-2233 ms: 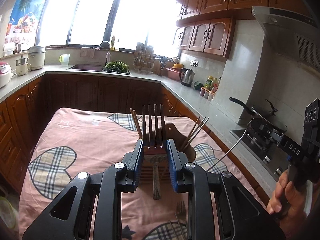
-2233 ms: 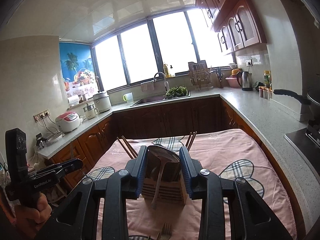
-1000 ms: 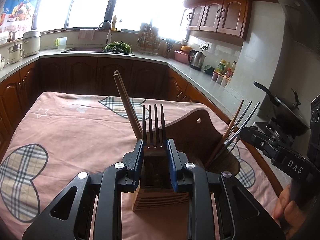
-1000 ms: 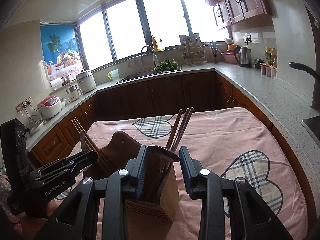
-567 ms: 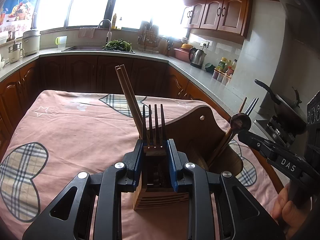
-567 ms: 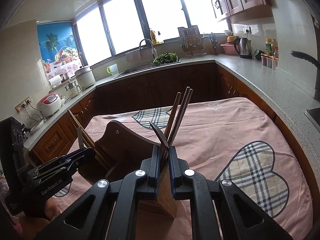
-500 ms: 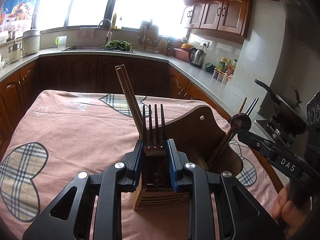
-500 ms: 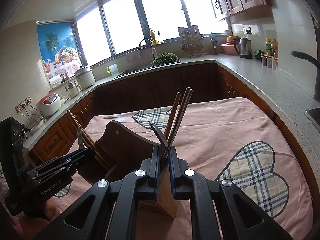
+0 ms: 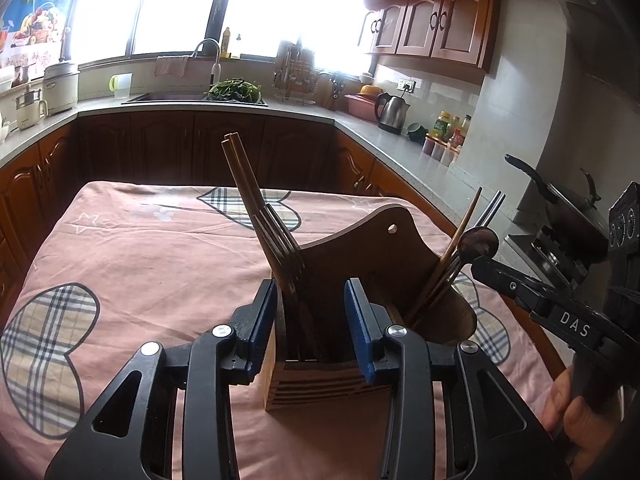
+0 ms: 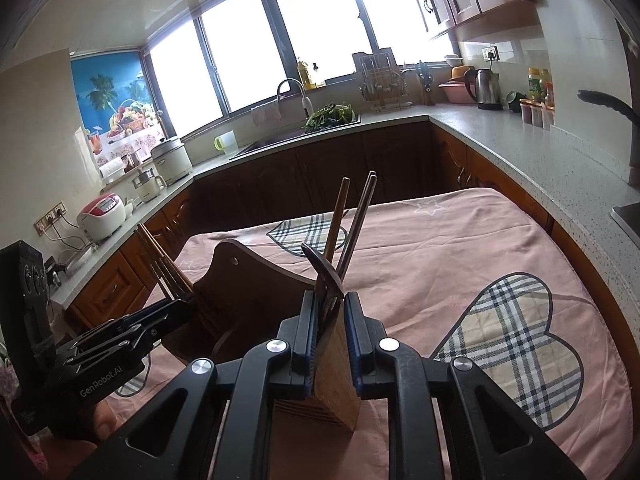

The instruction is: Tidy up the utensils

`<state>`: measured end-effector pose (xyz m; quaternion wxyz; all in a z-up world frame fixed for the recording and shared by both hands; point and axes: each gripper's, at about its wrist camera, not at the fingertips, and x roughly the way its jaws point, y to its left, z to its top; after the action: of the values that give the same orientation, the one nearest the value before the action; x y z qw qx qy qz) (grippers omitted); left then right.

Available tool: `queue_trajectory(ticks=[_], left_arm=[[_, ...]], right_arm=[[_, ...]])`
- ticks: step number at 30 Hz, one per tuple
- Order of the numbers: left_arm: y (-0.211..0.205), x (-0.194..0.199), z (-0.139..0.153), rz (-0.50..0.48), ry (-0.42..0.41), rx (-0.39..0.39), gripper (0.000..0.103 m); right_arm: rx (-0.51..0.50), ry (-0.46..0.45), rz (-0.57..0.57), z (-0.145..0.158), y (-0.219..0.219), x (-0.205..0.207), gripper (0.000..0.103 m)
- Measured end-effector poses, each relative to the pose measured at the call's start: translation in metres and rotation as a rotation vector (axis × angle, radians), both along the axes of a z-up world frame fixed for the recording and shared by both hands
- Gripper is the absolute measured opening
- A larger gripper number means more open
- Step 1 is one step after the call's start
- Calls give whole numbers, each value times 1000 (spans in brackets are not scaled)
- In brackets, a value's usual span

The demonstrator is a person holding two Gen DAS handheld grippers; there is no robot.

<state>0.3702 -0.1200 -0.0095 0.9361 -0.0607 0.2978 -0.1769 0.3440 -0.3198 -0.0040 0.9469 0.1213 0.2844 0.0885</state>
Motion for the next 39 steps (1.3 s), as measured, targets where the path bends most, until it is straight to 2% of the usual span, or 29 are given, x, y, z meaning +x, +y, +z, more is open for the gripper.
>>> queue_trajectory(ticks=[5,7,8,10,12,13,18,22,31,39], left_arm=[[4,-8,1,2,4,-6,48],[7,-14,2,3,4,-11,59],[9,-18,3,8,1,-13,65],[17,-28,4,46,-5,-6,99],[26,-40,4,89,-20,-11,103],[30,-45,3,96,-16,-16,103],[51,-62,-2,121,30,-56,103],[62,-81,1,138,24,-77,103],[68,-129,12,136,-10,-71,103],[66,-177,11,139,-38,-31,103]], right_arm=[[34,-20,-5,4,-7,-6,41],[41,-27,-7,5,-9,-9,45],[49,-31,-5,6,-9,-10,51],[64,-43,-4,8,-11,-15,69],[77,-75,-14,9,-13,-23,95],[82,-93,-22,10,-14,-28,98],[119,-112,-27,9,-14,-48,99],[134,-109,-18,8,-10,-65,100],[159,-123,16,8,0,-113,100],[140,-147,28,7,10,-165,102]])
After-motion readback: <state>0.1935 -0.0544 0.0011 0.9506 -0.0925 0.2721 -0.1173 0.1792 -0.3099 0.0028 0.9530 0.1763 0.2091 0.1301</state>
